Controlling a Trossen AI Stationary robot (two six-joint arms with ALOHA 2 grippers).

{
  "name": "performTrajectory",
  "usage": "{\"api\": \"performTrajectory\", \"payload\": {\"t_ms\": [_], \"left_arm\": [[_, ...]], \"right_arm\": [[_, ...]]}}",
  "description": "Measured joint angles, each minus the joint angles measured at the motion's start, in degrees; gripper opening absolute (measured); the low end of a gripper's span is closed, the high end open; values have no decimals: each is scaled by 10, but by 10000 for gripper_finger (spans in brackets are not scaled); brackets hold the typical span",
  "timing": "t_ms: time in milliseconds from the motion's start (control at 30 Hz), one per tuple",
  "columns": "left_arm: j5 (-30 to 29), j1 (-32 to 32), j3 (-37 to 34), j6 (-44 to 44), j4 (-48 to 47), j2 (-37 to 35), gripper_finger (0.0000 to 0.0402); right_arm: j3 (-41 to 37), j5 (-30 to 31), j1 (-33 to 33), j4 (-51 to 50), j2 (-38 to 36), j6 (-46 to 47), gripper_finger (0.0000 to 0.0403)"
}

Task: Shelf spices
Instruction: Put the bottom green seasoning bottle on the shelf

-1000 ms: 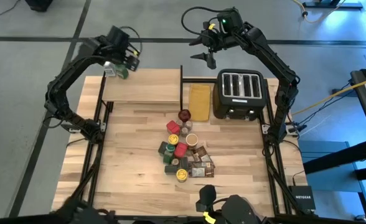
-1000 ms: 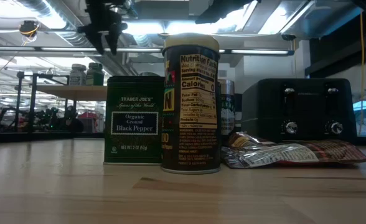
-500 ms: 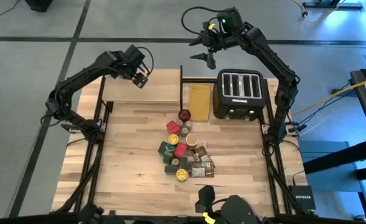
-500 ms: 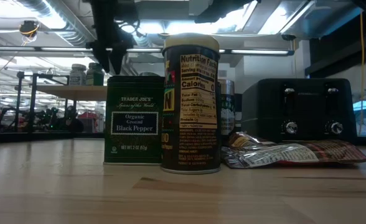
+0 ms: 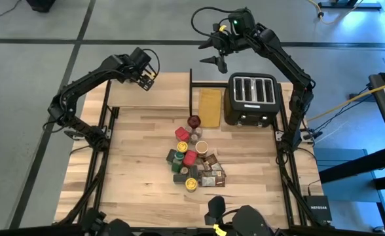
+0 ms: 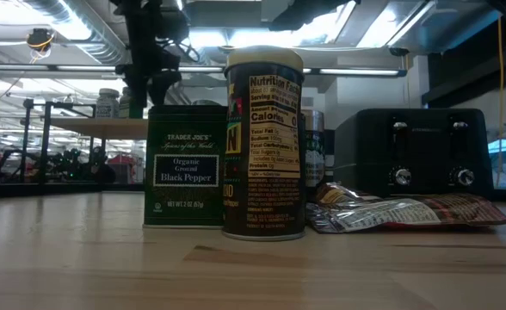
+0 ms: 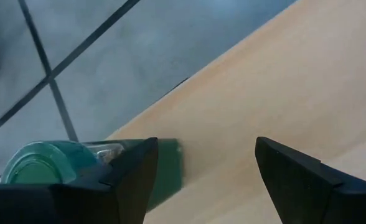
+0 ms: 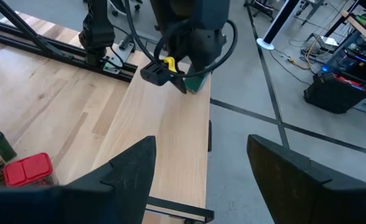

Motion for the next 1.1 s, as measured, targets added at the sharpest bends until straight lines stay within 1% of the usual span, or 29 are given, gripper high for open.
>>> {"api": "performTrajectory", "payload": {"t_ms": [300,500,1100], "left_arm": [[-1,26,0,8,22,1,263],[-1,41,0,-7,19,3,263],[-1,46,0,-12,39,3,263]], "right_arm": [[0,0,0,0,0,0,259],[0,0,0,-2,0,0,259],[0,0,0,-2,0,0,259]]}}
